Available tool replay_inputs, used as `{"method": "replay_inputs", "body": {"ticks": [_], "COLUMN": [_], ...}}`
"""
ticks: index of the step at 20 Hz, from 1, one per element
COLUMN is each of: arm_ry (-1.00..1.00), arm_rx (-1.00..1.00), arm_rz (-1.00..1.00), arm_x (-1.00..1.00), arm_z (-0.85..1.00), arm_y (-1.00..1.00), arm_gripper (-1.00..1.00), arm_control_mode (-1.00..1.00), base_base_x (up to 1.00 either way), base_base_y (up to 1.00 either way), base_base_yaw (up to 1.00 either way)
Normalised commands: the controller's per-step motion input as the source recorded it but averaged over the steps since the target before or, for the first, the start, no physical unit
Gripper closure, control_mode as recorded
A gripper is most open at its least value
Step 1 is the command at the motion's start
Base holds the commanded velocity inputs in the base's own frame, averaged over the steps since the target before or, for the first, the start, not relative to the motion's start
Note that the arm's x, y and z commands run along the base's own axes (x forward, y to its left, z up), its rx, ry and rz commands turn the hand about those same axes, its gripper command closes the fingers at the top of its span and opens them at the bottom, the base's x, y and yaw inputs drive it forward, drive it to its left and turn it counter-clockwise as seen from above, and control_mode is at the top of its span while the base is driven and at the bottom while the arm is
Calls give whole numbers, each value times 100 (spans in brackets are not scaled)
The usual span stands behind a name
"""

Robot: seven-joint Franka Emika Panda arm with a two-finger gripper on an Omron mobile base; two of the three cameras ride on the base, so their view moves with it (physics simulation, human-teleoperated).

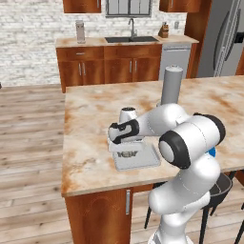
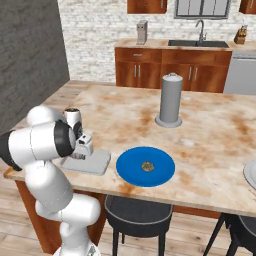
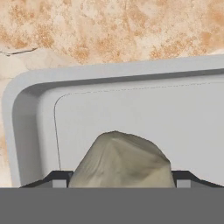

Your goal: Place two dumplings into each of the tupperware containers and then place the containers in the fridge.

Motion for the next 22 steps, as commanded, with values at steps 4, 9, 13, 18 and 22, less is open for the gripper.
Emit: {"method": "replay_inputs", "body": {"ticks": [4, 9, 13, 18, 22], "arm_ry": [0, 0, 0, 1, 0], "arm_rx": [0, 0, 0, 0, 0], "arm_rz": [0, 0, 0, 0, 0], "arm_x": [-1, 0, 0, -4, -20], "arm_z": [-13, -13, 0, 14, 41], "arm_y": [2, 4, 0, 0, -15], "arm_gripper": [100, -100, -100, -100, -100], "arm_control_mode": [-100, -100, -100, -100, -100], "base_base_x": [0, 0, 0, 0, 0], "base_base_y": [0, 0, 0, 0, 0], "base_base_yaw": [0, 0, 0, 0, 0]}}
